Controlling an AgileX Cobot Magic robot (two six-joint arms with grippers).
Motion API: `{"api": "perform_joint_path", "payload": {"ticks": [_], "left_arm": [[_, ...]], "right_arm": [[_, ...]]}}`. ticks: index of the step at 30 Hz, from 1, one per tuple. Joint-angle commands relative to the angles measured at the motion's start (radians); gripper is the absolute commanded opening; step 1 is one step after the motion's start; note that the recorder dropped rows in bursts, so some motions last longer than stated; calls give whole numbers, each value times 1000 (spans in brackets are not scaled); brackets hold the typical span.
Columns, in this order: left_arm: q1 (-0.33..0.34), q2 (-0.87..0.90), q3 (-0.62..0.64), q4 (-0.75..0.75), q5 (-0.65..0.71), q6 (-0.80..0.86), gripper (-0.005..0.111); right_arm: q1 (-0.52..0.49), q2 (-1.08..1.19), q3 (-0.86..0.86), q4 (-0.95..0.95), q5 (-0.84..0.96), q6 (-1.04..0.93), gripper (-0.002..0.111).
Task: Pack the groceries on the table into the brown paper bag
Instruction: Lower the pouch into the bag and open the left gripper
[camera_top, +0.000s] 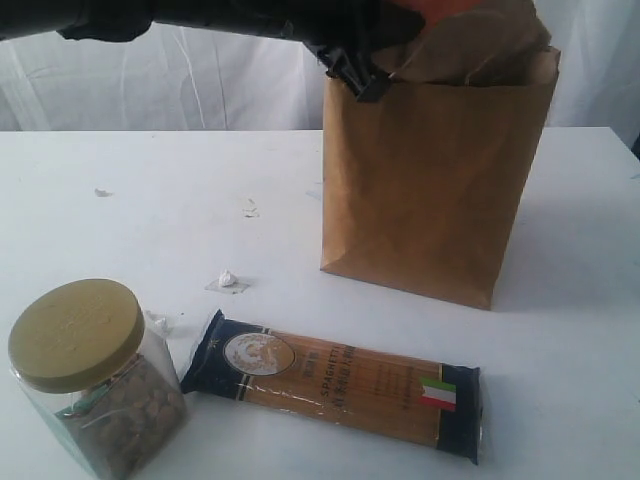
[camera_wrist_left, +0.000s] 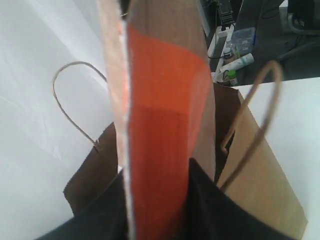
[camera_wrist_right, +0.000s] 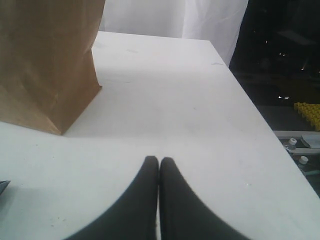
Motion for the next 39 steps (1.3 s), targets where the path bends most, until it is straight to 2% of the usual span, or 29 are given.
{"api": "perform_joint_path", "payload": {"ticks": [1,8,11,14,28,39], "left_arm": [[-2,-15,27,-38,-35,15,11],[-2,-15,50,-41,-70,11,47],[-2,-15,50,-41,-70,11,60],[-2,-15,50,-41,-70,0,66],[-2,-17,50,-41,-53,-18,67],[-2,-154,50,-41,-53,-16,67]], "right_arm": [[-3,-4,2,-1,-2,1,0],[-3,-4,2,-1,-2,1,0],[-3,-4,2,-1,-2,1,0],[-3,-4,2,-1,-2,1,0],[-3,-4,2,-1,-2,1,0],[-3,-4,2,-1,-2,1,0]]}}
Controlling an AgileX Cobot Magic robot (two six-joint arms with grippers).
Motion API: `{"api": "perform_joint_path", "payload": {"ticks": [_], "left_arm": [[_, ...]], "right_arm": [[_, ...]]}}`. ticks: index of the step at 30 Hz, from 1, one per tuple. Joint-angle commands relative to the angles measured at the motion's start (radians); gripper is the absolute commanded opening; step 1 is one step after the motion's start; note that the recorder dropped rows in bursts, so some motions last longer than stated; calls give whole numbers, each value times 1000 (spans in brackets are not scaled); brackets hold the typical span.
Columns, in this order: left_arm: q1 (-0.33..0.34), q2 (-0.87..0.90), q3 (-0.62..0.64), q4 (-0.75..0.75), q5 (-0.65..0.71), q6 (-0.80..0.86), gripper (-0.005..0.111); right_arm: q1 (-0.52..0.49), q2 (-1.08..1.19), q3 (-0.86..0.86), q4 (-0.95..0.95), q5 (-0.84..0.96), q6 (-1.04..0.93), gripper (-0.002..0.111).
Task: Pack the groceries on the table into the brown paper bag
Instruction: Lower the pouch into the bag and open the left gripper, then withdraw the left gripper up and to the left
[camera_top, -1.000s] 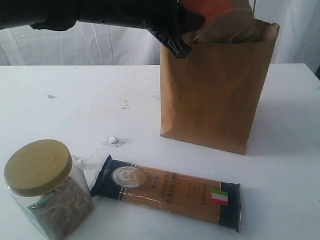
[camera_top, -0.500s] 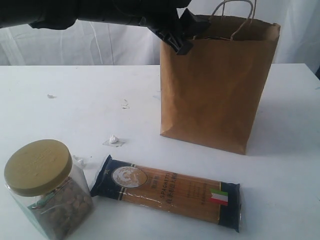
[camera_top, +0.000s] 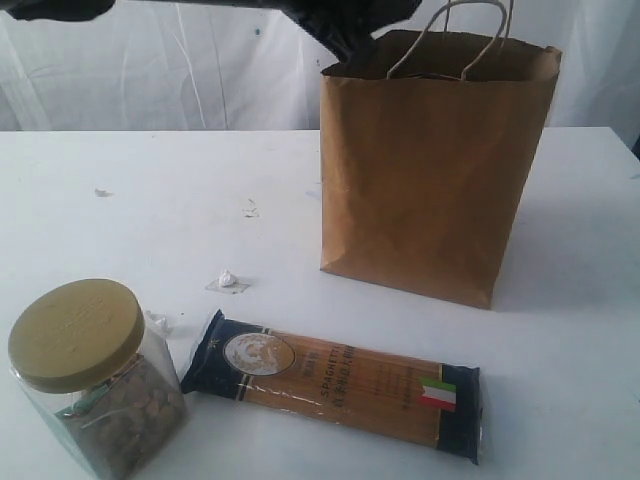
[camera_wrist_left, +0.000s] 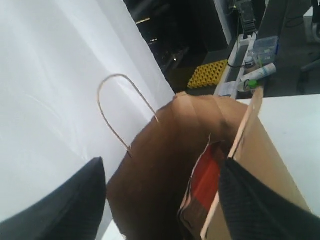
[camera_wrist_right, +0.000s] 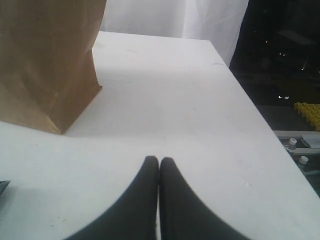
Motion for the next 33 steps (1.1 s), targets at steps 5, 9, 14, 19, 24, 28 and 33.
{"api": "perform_joint_path", "payload": {"ticks": [5,9,14,19,24,28,33], "left_arm": [[-2,-146,4,-26,17,-6,67],[-2,-207,4,-26,60,-14,67],[-2,-295,4,119,189,-138,53],[0,-320,4,720,466,-639,0],[0,-326,4,1041,529,-988,0],[2,-345,4,1077,553,-1143,0],[2,-353,6,1140,557,-1206,0]], "right_arm": [[-3,-4,2,-1,-2,1,0],[-3,-4,2,-1,-2,1,0],[-3,-4,2,-1,-2,1,0],[-3,-4,2,-1,-2,1,0],[-3,-4,2,-1,-2,1,0],[-3,-4,2,-1,-2,1,0],[-3,-4,2,-1,-2,1,0]]}}
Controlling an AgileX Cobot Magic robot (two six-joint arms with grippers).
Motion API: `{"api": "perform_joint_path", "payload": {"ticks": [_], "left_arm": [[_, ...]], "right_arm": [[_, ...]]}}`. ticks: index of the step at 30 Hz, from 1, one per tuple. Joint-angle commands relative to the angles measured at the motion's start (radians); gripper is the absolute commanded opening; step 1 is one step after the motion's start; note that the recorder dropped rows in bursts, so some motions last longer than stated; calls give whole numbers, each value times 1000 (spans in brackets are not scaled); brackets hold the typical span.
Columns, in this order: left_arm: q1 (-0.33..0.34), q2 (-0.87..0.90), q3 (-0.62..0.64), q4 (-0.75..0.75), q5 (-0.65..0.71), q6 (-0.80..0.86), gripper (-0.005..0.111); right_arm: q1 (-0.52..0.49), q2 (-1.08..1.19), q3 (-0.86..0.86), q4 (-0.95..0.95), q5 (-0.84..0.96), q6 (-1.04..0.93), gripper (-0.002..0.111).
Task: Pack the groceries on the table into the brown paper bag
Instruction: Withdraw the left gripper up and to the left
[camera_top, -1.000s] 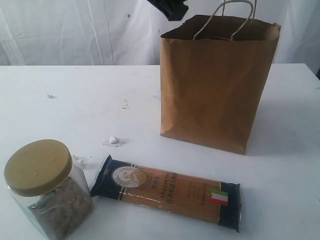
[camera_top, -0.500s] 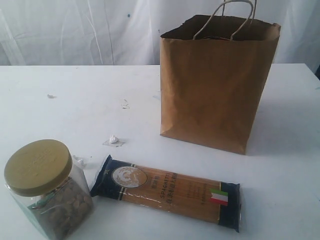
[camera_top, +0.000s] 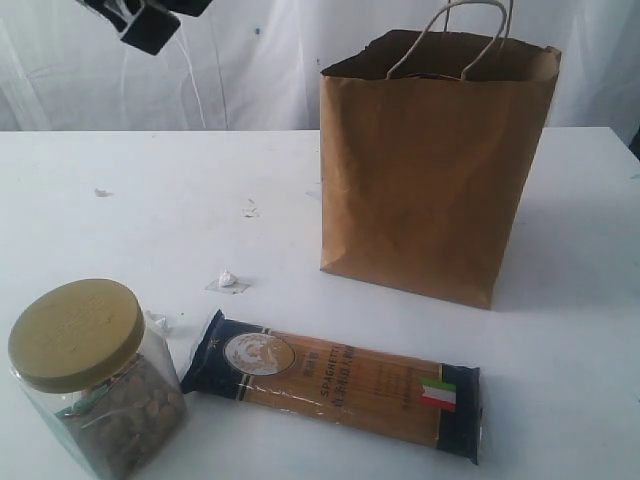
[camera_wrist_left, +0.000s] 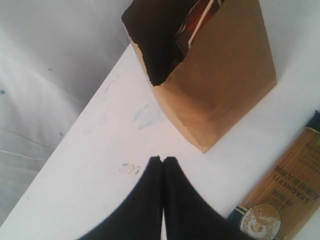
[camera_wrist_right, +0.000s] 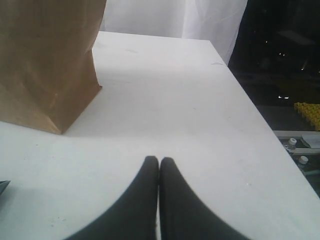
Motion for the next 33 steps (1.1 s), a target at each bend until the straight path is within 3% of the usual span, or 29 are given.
{"api": "perform_joint_path", "payload": {"ticks": [1,5,9,10,16,18,20,24,28,33], "left_arm": [[2,-19,6,74,16,-86,0],[25,-21,6,142,29,-140,0],[103,-21,30,144,29,-143,0],[155,-21,65,144,17,-143,0],[292,-24,278,121,-3,-177,0],[311,-49,408,95,-108,-277,0],[311,-133,615,95,-428,-423,0],[311,-291,929,95,-872,-521,0],[311,-468,1149,95,-1021,-505,0],[311,-727,1289,95,-1000,-589,0]], "right_arm": [[-3,-4,2,-3,-2,1,0],[-3,-4,2,-3,-2,1,0],[-3,-4,2,-3,-2,1,0],[-3,-4,2,-3,-2,1,0],[-3,-4,2,-3,-2,1,0],[-3,-4,2,-3,-2,1,0],[-3,-4,2,-3,-2,1,0],[-3,-4,2,-3,-2,1,0],[-3,-4,2,-3,-2,1,0],[-3,-4,2,-3,-2,1,0]]}}
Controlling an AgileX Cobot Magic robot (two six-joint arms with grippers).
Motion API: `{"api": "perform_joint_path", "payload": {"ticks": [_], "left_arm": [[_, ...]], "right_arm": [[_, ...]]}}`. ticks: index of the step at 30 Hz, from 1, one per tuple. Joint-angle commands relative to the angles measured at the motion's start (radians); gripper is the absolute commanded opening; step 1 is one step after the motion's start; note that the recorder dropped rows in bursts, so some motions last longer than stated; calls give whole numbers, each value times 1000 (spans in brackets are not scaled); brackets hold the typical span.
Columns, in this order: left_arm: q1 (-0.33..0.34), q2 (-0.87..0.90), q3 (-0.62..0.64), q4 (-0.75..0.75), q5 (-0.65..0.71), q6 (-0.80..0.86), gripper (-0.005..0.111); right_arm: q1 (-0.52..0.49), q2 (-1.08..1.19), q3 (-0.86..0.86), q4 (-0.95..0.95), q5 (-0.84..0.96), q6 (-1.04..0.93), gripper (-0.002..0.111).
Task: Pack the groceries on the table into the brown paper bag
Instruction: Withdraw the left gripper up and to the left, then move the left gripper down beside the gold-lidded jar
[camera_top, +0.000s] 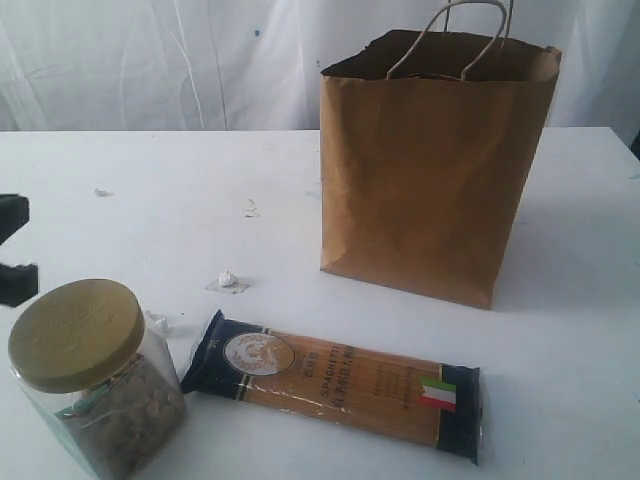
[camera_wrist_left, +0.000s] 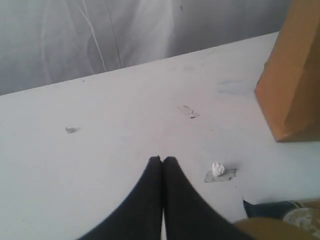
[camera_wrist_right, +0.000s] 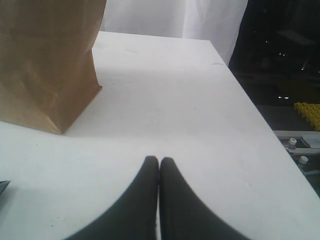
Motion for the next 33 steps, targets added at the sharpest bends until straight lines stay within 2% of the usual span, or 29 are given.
{"api": "perform_joint_path", "payload": {"ticks": [1,3,9,12,19,27,30,33], "left_arm": [[5,-240,98,-7,-5,-63,0],[5,-361,105,-1,41,-60,0],[5,-515,107,-31,481,-109,0],[5,-530,107,-66,553,-118,0],[5,-524,107,-112,666,-194,0],[5,-367,107,-202,690,-24,0],[5,-245,107,-315,686,84,0],[5,-129,107,-497,649,273,0]], "right_arm": [[-3,-4,2,-3,-2,1,0],[-3,-4,2,-3,-2,1,0],[-3,-4,2,-3,-2,1,0],[-3,-4,2,-3,-2,1,0],[-3,-4,2,-3,-2,1,0],[-3,-4,2,-3,-2,1,0],[-3,-4,2,-3,-2,1,0],[-3,-4,2,-3,-2,1,0]]}}
